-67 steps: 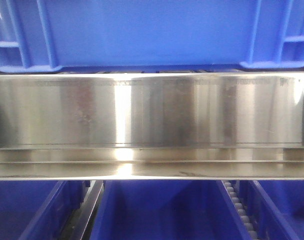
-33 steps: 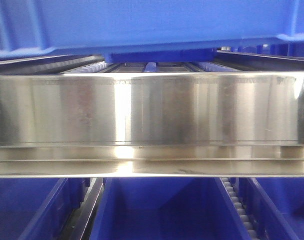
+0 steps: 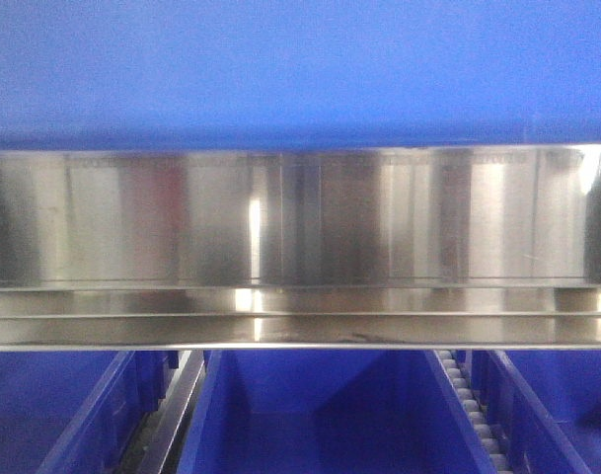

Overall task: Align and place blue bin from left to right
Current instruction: 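Lift the large blue bin up off the rack with both grippers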

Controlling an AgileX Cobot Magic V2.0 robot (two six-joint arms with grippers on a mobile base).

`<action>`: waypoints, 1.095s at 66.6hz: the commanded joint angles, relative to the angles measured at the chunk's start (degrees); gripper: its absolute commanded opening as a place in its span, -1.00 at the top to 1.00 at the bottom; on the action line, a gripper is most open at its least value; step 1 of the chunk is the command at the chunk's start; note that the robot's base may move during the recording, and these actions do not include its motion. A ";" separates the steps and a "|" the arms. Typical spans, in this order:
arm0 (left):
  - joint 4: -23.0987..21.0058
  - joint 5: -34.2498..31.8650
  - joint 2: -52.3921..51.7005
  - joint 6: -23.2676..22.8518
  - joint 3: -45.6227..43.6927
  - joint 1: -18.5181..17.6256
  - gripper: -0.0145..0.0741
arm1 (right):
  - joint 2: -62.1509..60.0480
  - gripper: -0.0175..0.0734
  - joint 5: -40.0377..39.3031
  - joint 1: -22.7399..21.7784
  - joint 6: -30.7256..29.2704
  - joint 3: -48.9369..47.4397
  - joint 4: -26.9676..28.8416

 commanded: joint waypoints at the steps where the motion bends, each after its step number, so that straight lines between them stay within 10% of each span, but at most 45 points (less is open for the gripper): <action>1: 3.29 -4.34 -3.47 -2.23 2.55 -2.14 0.92 | -3.13 0.79 -4.60 1.43 2.56 1.67 -5.12; 73: 6.68 -5.25 -5.98 -5.37 7.35 -4.29 0.92 | -7.69 0.79 -5.40 4.79 4.89 8.42 -8.44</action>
